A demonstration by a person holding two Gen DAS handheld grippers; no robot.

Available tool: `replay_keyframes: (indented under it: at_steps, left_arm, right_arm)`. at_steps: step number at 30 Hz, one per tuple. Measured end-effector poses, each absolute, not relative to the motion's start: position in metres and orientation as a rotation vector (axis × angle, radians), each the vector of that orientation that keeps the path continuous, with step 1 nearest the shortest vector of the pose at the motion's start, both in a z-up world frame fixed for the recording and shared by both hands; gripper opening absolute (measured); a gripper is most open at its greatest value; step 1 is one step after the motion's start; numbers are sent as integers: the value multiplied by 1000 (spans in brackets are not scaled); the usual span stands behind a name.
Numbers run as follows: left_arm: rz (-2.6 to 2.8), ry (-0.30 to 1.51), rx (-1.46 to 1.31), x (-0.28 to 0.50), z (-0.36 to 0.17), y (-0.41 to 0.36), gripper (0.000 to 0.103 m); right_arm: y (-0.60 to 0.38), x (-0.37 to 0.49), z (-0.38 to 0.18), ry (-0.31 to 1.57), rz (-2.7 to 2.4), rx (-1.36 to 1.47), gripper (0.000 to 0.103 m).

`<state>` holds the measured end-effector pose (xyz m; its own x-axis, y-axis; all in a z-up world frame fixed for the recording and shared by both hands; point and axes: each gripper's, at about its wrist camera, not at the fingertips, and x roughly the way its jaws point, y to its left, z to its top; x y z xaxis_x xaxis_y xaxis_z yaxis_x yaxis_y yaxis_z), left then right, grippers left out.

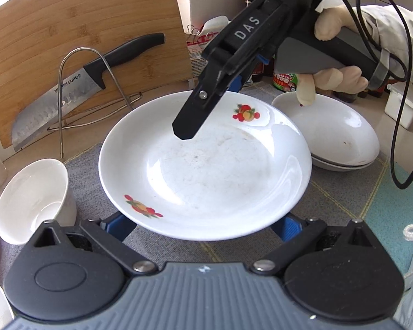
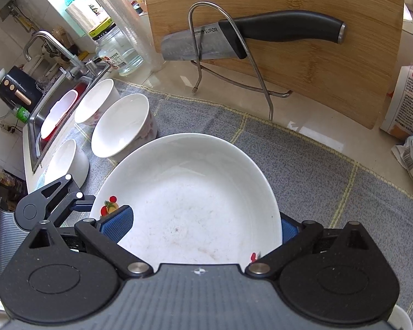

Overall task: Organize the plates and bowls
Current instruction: 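Carry the held plate with the right tool toward the plate stack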

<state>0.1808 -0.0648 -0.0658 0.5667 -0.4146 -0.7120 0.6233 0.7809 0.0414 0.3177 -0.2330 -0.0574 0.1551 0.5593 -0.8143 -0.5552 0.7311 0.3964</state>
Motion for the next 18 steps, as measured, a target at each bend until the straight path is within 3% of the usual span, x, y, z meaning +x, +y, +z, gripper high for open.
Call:
replay_keyframes:
  at_steps: [18]
  left_arm:
    - [-713, 745, 361, 143, -47, -69, 101]
  right_arm:
    - [-251, 249, -40, 1126, 720, 63, 103]
